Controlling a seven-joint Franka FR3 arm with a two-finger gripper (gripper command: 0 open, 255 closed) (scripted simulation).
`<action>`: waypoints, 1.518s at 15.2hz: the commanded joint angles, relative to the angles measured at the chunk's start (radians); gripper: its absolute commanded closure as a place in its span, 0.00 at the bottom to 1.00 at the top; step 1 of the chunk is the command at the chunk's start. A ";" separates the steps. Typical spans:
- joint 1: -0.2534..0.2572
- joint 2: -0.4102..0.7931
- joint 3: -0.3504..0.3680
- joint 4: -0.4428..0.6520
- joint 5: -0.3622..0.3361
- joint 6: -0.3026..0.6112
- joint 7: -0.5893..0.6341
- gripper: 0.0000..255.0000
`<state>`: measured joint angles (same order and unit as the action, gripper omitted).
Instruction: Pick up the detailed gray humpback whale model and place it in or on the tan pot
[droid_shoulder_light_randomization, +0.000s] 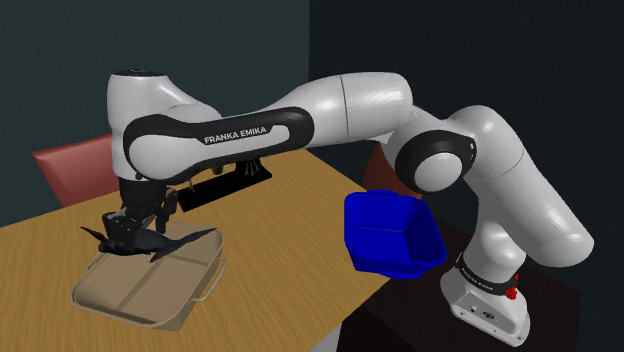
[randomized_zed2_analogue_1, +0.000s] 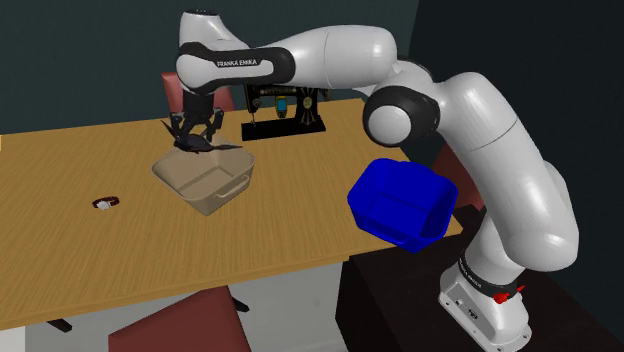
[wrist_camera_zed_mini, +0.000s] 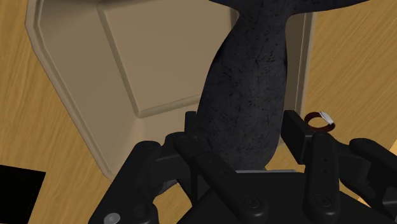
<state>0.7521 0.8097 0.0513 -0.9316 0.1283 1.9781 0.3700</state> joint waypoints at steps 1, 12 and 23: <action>0.001 0.012 0.000 -0.001 0.000 0.016 -0.001 1.00; 0.000 0.019 0.002 -0.098 0.005 0.118 -0.016 1.00; 0.000 0.019 0.002 -0.098 0.005 0.118 -0.016 0.00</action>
<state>0.7517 0.8286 0.0529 -1.0289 0.1338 2.0957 0.3539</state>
